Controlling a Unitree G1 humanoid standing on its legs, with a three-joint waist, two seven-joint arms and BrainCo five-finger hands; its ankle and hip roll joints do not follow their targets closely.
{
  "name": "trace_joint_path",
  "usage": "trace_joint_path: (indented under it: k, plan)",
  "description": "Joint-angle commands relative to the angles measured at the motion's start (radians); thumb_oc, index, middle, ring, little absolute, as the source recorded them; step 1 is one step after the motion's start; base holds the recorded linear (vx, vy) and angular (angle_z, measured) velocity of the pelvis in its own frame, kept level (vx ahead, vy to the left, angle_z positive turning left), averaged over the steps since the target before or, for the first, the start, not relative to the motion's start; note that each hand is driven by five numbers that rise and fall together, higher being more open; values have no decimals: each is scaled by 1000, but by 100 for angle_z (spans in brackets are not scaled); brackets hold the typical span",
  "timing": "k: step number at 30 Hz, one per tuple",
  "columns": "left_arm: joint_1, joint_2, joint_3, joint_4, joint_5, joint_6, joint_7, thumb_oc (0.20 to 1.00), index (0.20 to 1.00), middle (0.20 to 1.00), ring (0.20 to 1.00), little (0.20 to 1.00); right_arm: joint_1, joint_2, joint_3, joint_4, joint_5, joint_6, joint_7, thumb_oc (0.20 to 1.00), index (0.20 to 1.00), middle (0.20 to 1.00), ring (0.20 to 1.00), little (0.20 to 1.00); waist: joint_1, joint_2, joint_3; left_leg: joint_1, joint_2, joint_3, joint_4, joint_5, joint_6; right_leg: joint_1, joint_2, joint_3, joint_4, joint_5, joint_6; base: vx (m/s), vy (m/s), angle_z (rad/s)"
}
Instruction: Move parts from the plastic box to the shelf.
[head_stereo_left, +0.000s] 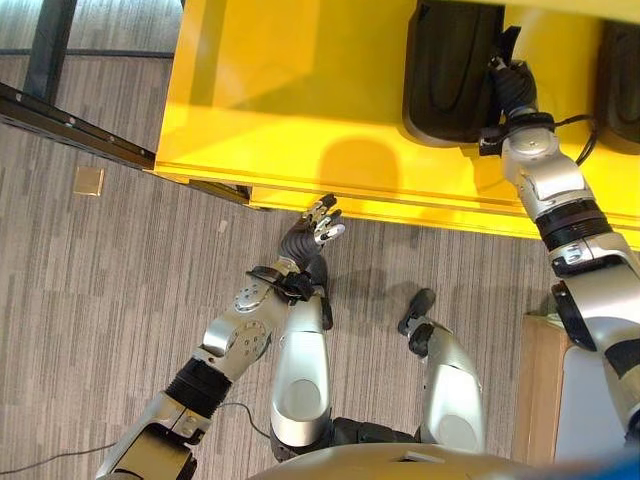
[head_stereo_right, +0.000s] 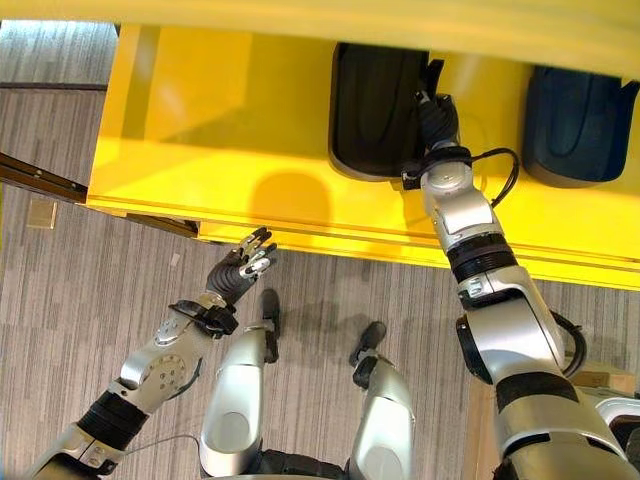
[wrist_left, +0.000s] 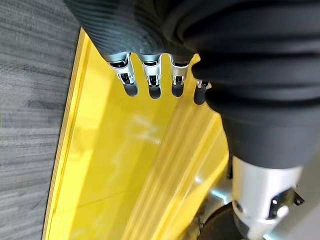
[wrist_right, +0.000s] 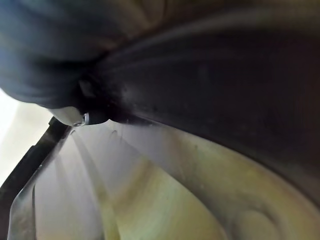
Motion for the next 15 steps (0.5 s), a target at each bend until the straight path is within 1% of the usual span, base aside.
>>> trace_joint_path:
  k: [1, 5, 7, 11, 15]
  plan:
    - [10, 5, -13, -79, -27, -50, -7, 1000, 1000, 1000, 1000, 1000, -41, -45, 21, 13, -1, -10, -31, 200, 200, 200, 200, 200, 14, 10, -27, 22, -6, 21, 3, -60, -21, -8, -33, -60, 128, -70, 90, -39, 2, 1]
    - [4, 8, -22, -82, -15, -53, -14, 1000, 1000, 1000, 1000, 1000, -74, -51, 39, 40, -4, -17, -26, 200, 200, 200, 200, 200, 16, 13, -27, 15, -3, 27, 3, -60, -21, -21, -38, -65, 131, -68, 92, -38, -2, 0]
    - [-1, 9, -25, -82, -16, -56, 1, 1000, 1000, 1000, 1000, 1000, -96, -49, 55, 44, 0, -11, -33, 200, 200, 200, 200, 200, 16, 15, -27, 11, 2, 33, 6, -62, -21, -29, -46, -68, 137, -68, 94, -40, 2, -1]
    - [-6, 12, -25, -79, -19, -63, 0, 1000, 1000, 1000, 1000, 1000, -112, -43, 68, 44, -4, 1, -44, 200, 200, 200, 200, 200, 15, 17, -27, 4, 10, 38, 16, -65, -22, -39, -55, -71, 148, -69, 96, -8, -1, -2]
    - [-12, 12, -28, -85, -19, -53, 9, 1000, 1000, 1000, 1000, 1000, -131, -40, 78, 59, -25, 9, -58, 200, 200, 200, 200, 200, 15, 23, -27, 1, 12, 39, 23, -68, -21, -46, -62, -70, 159, -73, 97, 0, 0, 0]
